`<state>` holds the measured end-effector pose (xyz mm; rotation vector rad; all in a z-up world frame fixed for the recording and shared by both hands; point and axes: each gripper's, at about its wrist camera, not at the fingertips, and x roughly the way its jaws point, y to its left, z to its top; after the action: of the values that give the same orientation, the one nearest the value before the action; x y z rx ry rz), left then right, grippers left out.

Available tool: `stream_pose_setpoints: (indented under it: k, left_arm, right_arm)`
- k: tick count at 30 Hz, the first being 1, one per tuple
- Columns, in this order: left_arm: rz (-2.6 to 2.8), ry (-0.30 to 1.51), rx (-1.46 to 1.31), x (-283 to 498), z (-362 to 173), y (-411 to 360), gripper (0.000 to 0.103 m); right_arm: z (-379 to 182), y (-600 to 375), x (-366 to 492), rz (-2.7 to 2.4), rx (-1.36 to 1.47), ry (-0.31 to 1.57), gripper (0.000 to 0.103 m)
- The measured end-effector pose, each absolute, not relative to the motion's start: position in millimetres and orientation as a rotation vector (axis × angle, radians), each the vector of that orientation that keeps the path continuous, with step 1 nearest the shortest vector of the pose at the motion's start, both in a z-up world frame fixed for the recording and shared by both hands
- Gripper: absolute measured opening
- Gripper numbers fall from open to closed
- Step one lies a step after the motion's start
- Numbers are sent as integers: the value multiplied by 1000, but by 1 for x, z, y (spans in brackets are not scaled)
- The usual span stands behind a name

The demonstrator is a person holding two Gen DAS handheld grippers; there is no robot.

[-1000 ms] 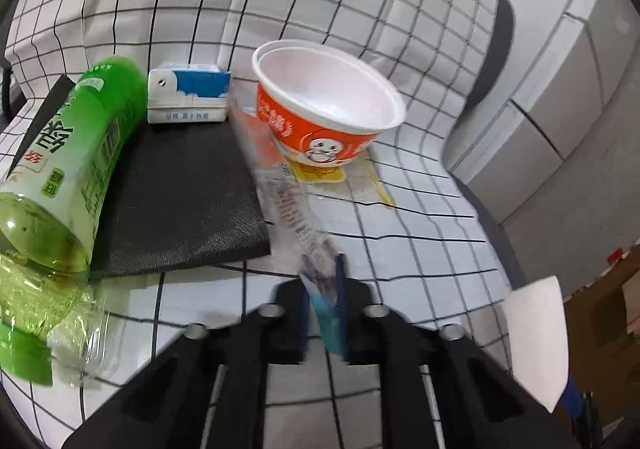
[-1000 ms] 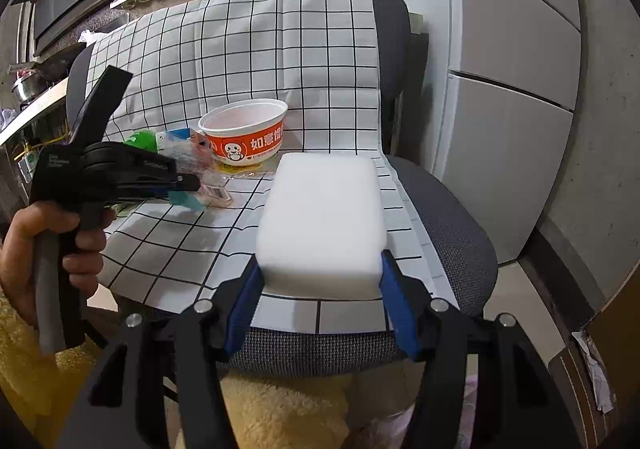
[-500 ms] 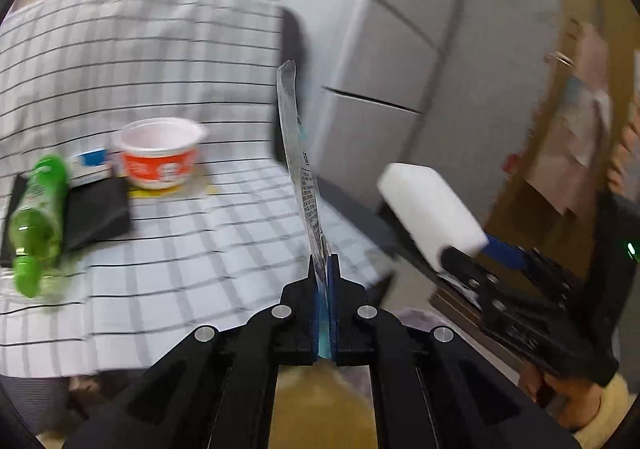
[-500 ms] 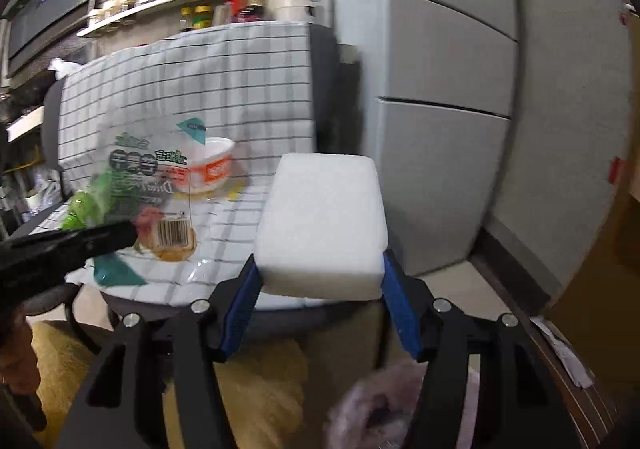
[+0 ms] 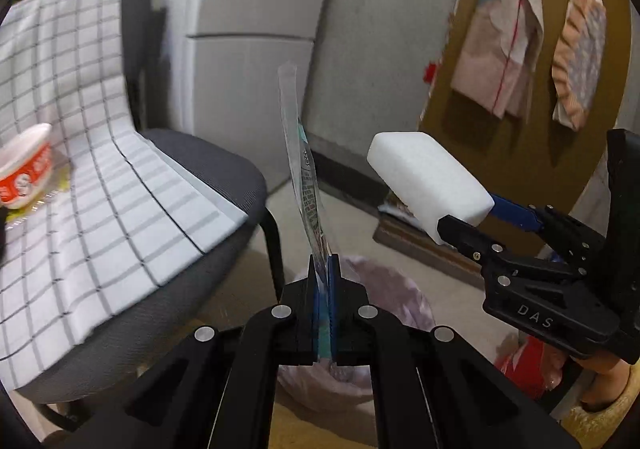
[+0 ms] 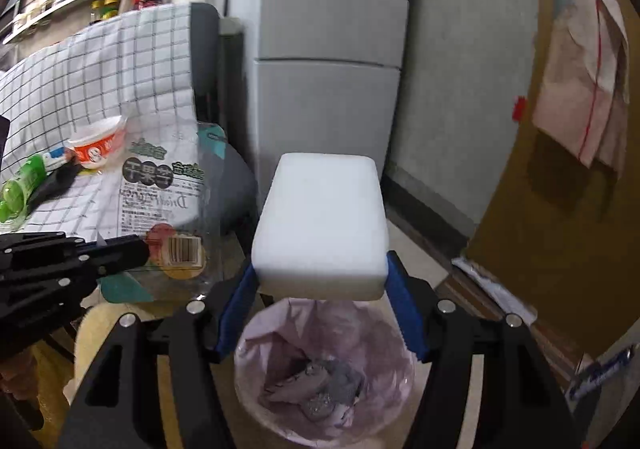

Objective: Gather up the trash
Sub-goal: 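Carry the sponge and clear wrapper with both grippers over the pink-lined bin, then open both grippers to drop the sponge and wrapper into the bin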

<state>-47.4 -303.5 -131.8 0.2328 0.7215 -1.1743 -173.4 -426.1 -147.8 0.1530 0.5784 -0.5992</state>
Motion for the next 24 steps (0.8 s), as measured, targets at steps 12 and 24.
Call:
stream_pose_setpoints:
  k: [12, 24]
  left_arm:
    - [-1194, 821, 287, -49, -165, -328, 4]
    - [-1222, 825, 293, -58, -164, -318, 4]
  right_arm:
    - [-204, -460, -180, -647, 280, 678, 75]
    - [-169, -467, -188, -679, 285, 546, 75]
